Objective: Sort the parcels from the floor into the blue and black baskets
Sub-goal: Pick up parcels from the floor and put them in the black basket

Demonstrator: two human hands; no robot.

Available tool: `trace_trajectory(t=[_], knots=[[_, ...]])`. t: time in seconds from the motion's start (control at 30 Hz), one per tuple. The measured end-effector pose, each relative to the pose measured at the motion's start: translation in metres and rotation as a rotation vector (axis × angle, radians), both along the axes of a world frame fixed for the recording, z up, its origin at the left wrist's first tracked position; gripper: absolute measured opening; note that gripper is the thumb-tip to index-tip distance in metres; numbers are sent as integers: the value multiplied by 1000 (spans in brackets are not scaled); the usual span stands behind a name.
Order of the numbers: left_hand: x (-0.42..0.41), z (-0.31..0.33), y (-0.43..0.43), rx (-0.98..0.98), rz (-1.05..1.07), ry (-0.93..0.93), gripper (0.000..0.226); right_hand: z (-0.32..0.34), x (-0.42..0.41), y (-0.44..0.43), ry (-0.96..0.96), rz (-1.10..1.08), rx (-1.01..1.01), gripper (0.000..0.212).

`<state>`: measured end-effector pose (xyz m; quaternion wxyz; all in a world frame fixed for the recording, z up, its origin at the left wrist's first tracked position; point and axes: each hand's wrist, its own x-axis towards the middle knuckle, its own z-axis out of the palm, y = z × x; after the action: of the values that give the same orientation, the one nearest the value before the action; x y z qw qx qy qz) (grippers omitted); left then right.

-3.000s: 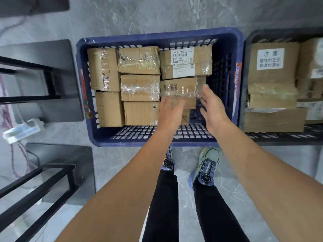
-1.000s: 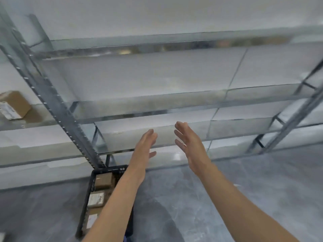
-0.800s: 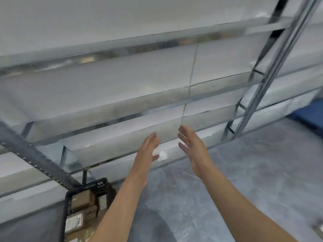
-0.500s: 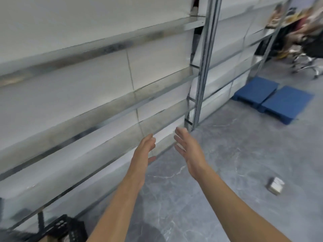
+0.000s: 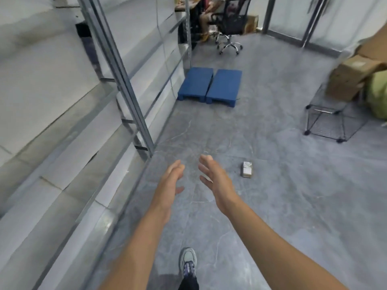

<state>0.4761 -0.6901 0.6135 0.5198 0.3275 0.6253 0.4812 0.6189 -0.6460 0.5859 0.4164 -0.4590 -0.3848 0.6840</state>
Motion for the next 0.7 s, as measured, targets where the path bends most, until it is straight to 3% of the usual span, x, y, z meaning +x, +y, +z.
trace_trajectory(t=[0.13, 0.27, 0.4, 0.7], knots=[[17, -23, 62, -43, -153, -22, 42, -18, 24, 40, -58, -133, -38, 54], [23, -44, 116, -108, -316, -23, 63, -32, 37, 75, -111, -246, -81, 53], [34, -64, 167, -171, -438, -13, 49, -45, 52, 105, -128, -361, -127, 52], [78, -108, 271, -300, -569, 29, 43, -95, 105, 183, -116, -537, -230, 58]])
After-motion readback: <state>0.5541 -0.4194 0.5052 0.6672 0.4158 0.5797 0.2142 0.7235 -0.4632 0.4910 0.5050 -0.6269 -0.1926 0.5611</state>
